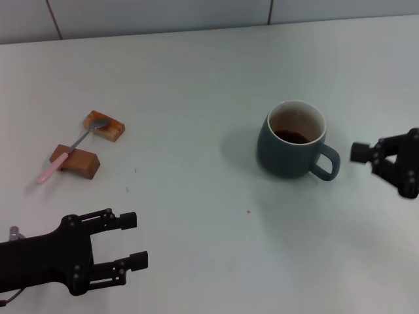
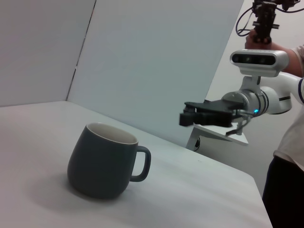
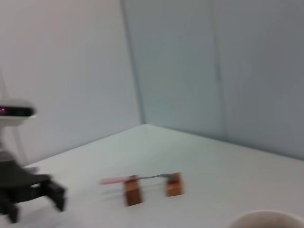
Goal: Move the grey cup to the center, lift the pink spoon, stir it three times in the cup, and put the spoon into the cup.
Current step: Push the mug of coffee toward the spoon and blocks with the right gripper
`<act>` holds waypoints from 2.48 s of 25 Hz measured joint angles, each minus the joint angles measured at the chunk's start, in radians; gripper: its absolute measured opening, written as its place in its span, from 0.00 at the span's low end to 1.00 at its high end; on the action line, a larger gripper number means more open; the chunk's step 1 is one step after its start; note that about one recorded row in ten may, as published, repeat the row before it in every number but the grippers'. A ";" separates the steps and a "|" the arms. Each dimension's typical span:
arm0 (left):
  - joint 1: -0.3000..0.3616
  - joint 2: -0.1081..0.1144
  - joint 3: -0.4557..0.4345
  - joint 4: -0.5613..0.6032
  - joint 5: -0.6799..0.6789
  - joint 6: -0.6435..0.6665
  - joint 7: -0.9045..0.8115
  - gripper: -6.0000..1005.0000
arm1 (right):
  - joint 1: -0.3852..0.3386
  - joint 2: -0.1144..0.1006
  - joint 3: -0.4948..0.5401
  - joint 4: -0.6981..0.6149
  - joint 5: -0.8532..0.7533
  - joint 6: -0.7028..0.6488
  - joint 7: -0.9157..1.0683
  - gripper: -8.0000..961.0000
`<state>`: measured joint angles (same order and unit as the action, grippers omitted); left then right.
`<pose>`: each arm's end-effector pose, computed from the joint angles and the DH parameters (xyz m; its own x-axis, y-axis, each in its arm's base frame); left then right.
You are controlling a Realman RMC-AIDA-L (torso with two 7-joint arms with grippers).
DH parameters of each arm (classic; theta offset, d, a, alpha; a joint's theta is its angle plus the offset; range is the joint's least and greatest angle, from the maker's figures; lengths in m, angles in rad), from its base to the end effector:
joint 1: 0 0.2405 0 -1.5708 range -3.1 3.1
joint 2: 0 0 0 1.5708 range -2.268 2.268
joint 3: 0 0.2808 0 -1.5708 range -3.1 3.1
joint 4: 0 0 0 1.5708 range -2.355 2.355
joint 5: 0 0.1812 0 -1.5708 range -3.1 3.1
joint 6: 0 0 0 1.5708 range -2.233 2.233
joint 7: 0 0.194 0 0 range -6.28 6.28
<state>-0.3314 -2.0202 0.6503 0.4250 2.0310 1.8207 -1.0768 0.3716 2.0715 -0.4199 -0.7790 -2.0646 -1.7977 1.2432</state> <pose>-0.2836 0.2258 -0.0562 0.7220 0.3615 0.5899 0.4253 -0.9044 0.0336 0.2840 0.2882 -0.0047 0.7752 -0.2491 -0.5805 -0.4597 -0.8528 -0.2479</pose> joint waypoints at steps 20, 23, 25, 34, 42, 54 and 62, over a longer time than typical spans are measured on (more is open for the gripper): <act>-0.002 0.000 0.003 0.000 0.000 0.000 -0.011 0.74 | 0.026 0.000 0.092 0.001 -0.007 0.226 0.002 0.01; -0.003 0.000 0.001 0.000 0.000 0.000 -0.011 0.74 | 0.040 0.000 0.082 0.008 -0.011 0.238 0.002 0.01; -0.004 0.000 -0.002 0.000 0.000 0.000 -0.011 0.74 | 0.060 0.001 0.056 0.027 -0.012 0.275 0.002 0.01; -0.006 0.000 -0.005 0.000 0.000 0.001 -0.012 0.74 | 0.101 0.001 -0.010 0.057 -0.011 0.370 0.008 0.01; -0.007 0.001 -0.006 0.000 -0.002 0.001 -0.012 0.74 | 0.134 0.000 -0.076 0.103 -0.011 0.449 0.022 0.01; -0.008 0.001 -0.006 0.002 -0.003 0.001 -0.012 0.74 | 0.140 0.001 -0.149 0.107 -0.014 0.487 0.076 0.01; -0.008 0.000 -0.006 0.001 -0.002 0.001 -0.012 0.74 | 0.134 0.001 -0.195 0.107 -0.014 0.523 0.112 0.01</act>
<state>-0.3396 -2.0202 0.6443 0.4264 2.0288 1.8217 -1.0891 0.5055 2.0724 -0.6152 -0.6715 -2.0789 -1.2749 1.3552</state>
